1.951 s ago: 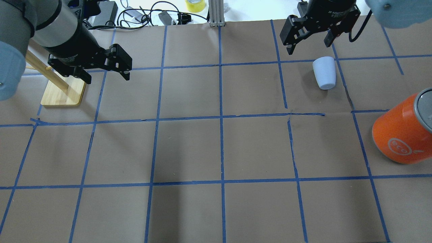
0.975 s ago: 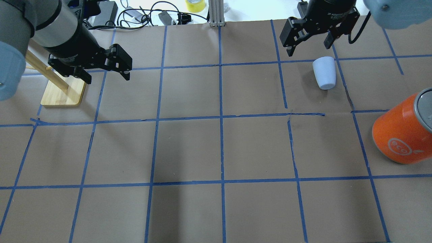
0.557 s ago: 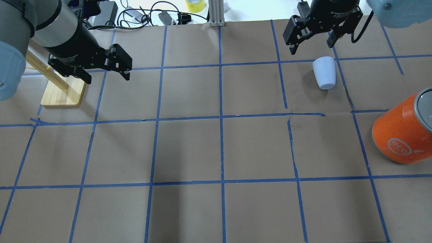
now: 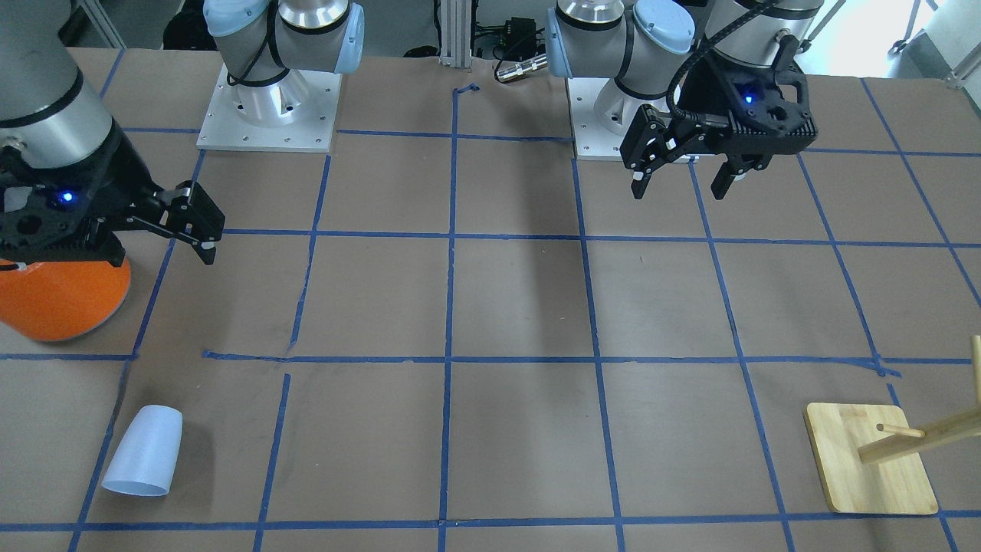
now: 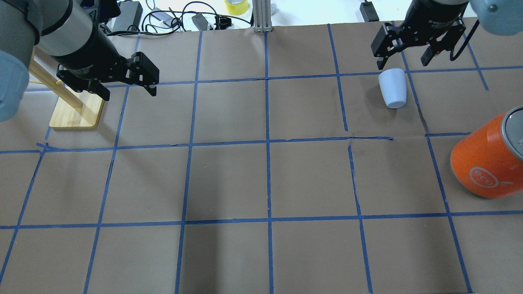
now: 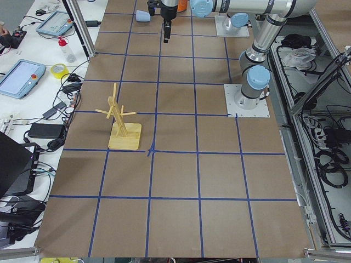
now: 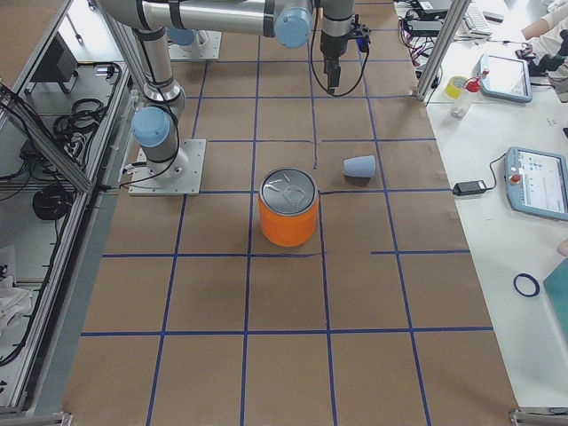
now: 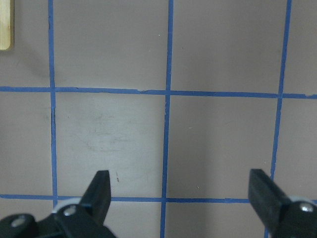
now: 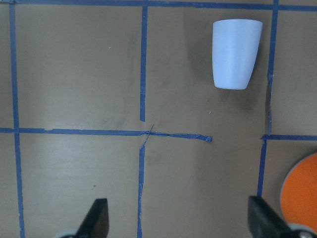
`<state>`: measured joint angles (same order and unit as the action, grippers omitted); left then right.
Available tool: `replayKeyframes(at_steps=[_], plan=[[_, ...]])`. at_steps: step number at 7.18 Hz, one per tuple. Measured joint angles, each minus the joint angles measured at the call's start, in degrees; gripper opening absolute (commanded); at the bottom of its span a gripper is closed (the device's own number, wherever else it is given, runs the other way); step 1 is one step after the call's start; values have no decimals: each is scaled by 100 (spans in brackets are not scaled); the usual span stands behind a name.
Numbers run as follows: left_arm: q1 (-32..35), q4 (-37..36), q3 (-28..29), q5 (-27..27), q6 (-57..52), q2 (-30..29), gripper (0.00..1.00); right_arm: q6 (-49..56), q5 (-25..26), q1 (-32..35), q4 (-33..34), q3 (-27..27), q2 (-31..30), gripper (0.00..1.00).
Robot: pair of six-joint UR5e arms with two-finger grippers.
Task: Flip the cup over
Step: 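Move the right gripper over the white cup and lower it, then close the right gripper on the white cup and lift it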
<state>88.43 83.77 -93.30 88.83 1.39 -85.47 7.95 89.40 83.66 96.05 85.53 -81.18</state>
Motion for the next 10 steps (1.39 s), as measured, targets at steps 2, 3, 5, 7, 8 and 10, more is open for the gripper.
replayKeyframes(at_steps=[2,3,5,7,8,10], plan=[[-1,1,-3,-2,-2,3,100,23,117,-108,649,228,369,100],[0,5,-3,0,-4,6,100,-3,368,-156,965,267,583,100],[5,6,-3,2,-7,11,100,-42,779,-277,1887,285,1239,100],[0,1,2,0,-12,16,100,-219,819,-354,2237,288,1800,100],[1,0,1,-3,-14,15,100,-299,818,-363,2467,288,2018,100],[6,-1,3,0,-34,7,100,-401,849,-371,2832,289,2347,100]])
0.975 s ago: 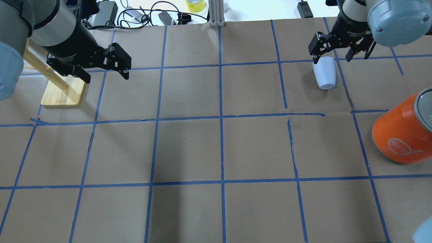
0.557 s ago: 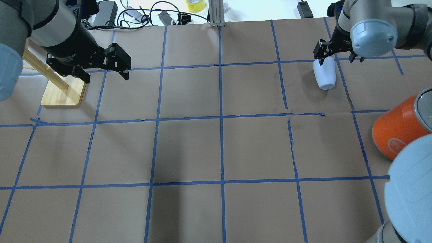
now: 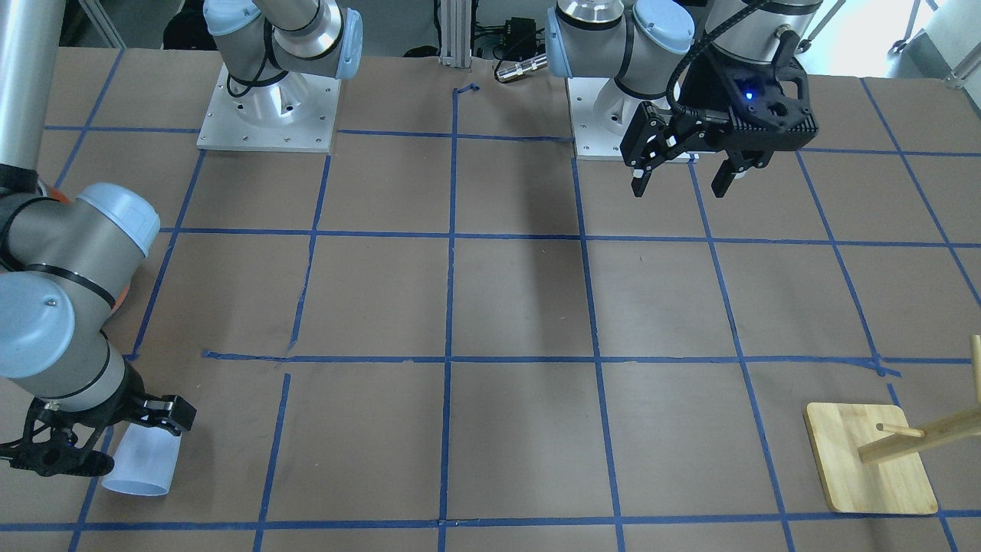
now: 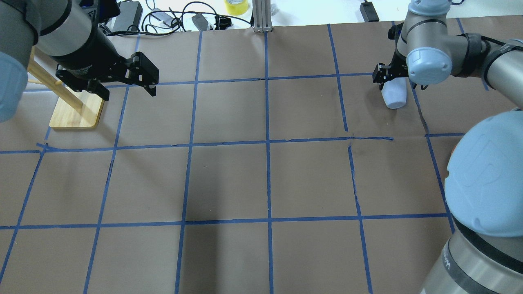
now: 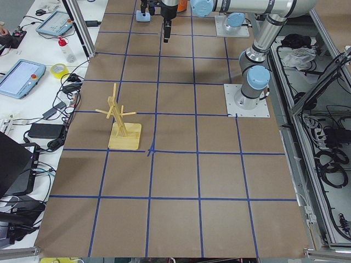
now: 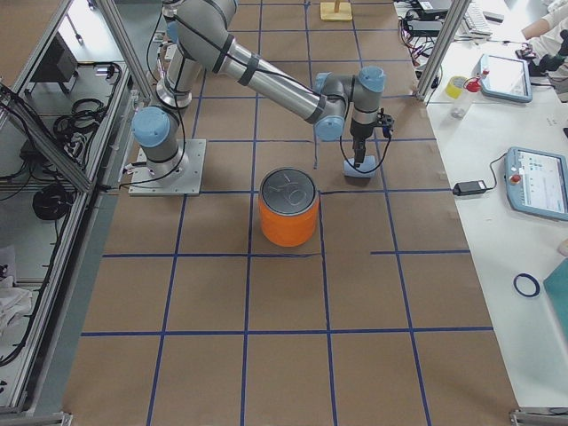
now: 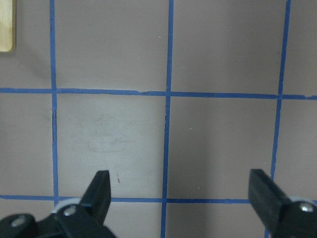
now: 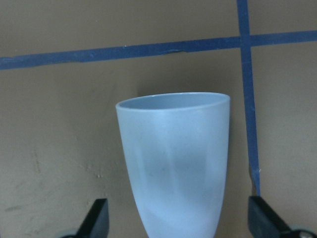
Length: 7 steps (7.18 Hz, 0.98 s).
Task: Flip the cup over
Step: 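Close the right gripper on the white cup and lift it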
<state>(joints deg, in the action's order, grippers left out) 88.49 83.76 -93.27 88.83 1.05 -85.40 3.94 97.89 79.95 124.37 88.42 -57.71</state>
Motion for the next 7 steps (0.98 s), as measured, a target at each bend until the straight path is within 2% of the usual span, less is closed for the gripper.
replayKeyframes(at_steps=[2,6,7], plan=[[1,0,1,2,-7,-2,100,-194,21,-1,114,-1,192,100],[1,2,29,14,-8,8,100,-263,48,-9,882,-9,525,100],[1,5,36,17,-8,9,100,-239,73,-12,932,-7,557,87]])
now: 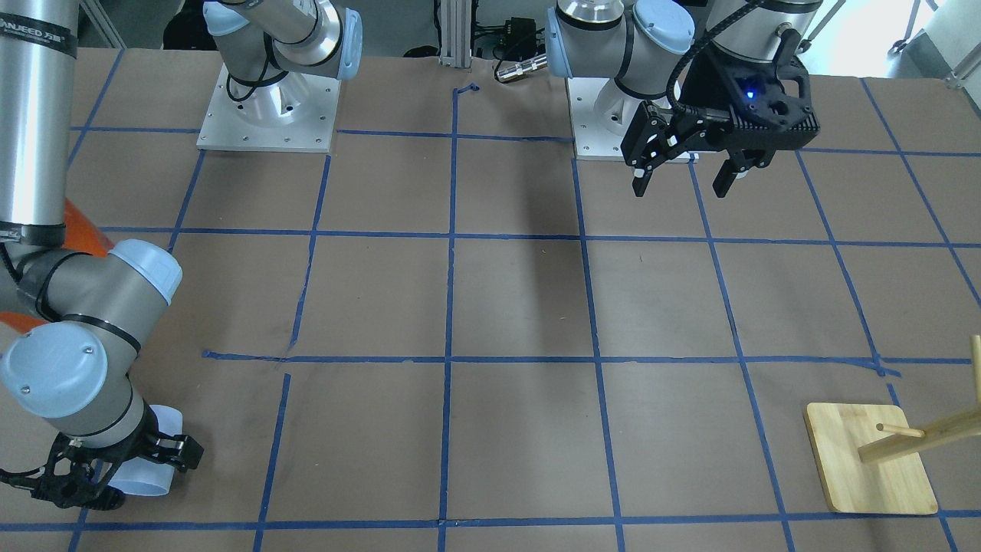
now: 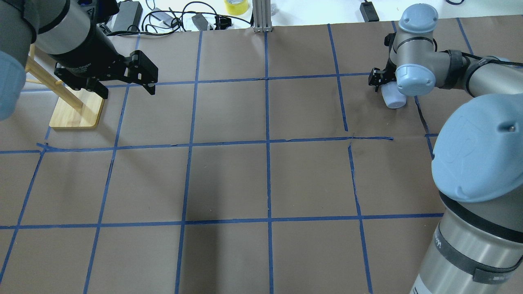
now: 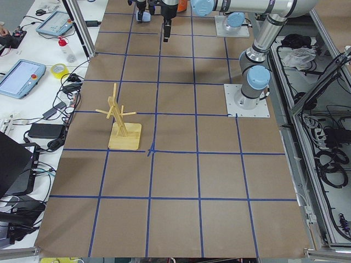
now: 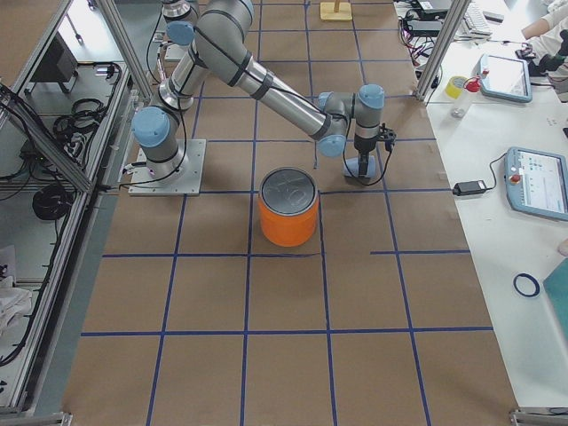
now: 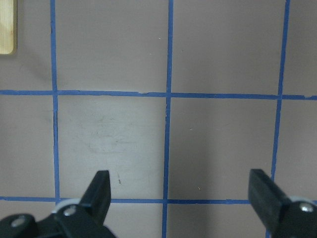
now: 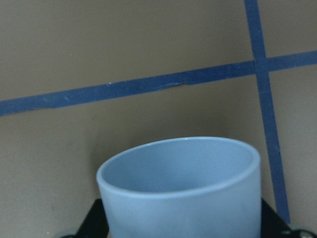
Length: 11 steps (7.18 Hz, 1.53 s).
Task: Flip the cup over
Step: 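Close the right gripper on the white cup and lift it, then carry the white cup with the right gripper toward the table center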
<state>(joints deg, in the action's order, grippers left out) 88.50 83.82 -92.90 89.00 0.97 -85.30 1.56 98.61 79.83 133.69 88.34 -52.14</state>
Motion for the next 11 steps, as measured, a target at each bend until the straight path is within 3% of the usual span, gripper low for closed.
replayKeyframes(at_steps=[1,2,3,7,11], plan=[[0,4,-2,2,0,-1,100,39,36,-1,43,2,14,55],[0,8,-12,3,-4,3,100,55,40,-1,170,-1,10,41],[0,15,-25,3,-12,23,100,68,17,0,335,-9,-6,36],[0,12,-42,1,-17,48,100,142,-145,253,399,-29,-275,36],[0,14,-41,3,-18,59,100,1385,-150,1344,477,-93,-319,35]])
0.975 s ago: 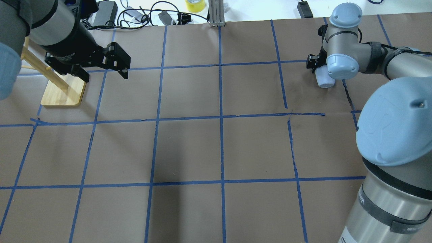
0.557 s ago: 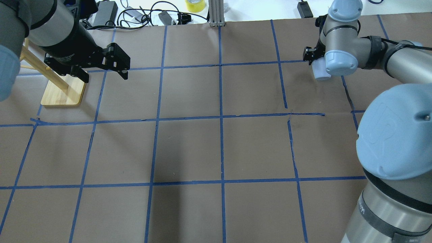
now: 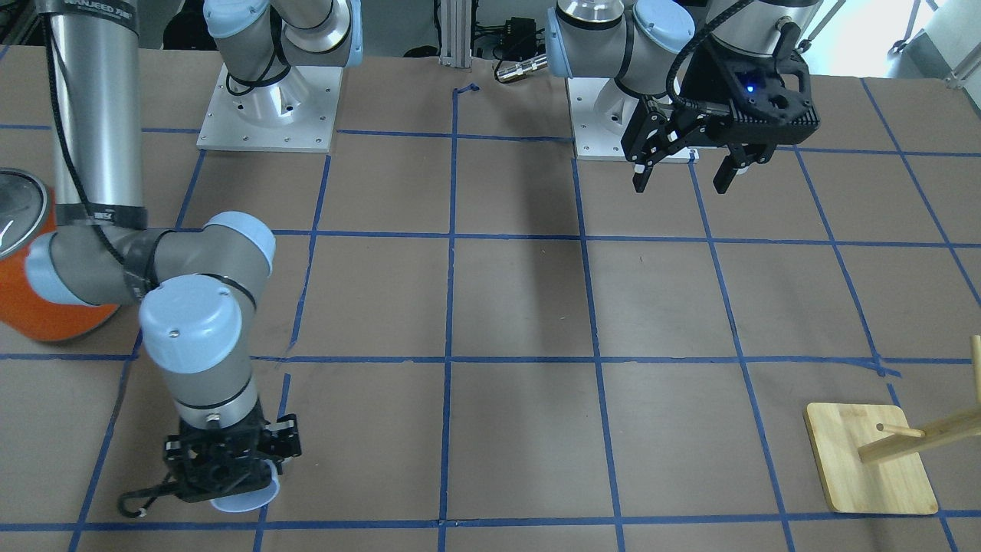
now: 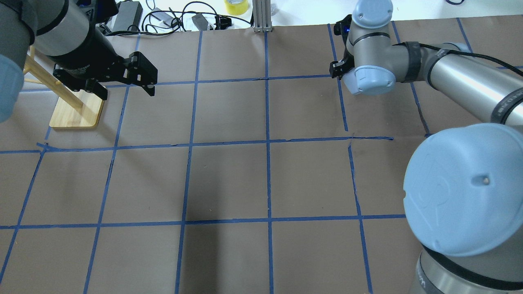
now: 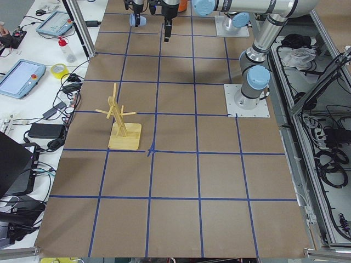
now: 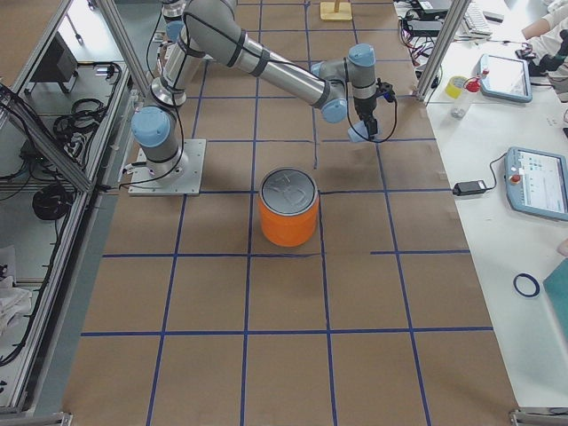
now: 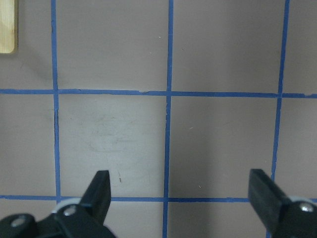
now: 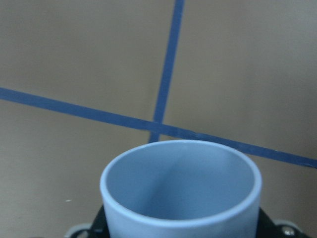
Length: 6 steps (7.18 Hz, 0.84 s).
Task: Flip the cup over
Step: 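Carry the white cup with the right gripper toward the table center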
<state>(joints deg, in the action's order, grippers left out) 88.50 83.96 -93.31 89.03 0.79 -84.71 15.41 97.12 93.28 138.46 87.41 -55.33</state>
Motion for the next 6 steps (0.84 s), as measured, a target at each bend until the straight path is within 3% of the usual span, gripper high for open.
replayKeyframes(at_steps=[6], plan=[[0,7,-3,8,0,7,100,2040,-54,1262,661,-19,220,36]])
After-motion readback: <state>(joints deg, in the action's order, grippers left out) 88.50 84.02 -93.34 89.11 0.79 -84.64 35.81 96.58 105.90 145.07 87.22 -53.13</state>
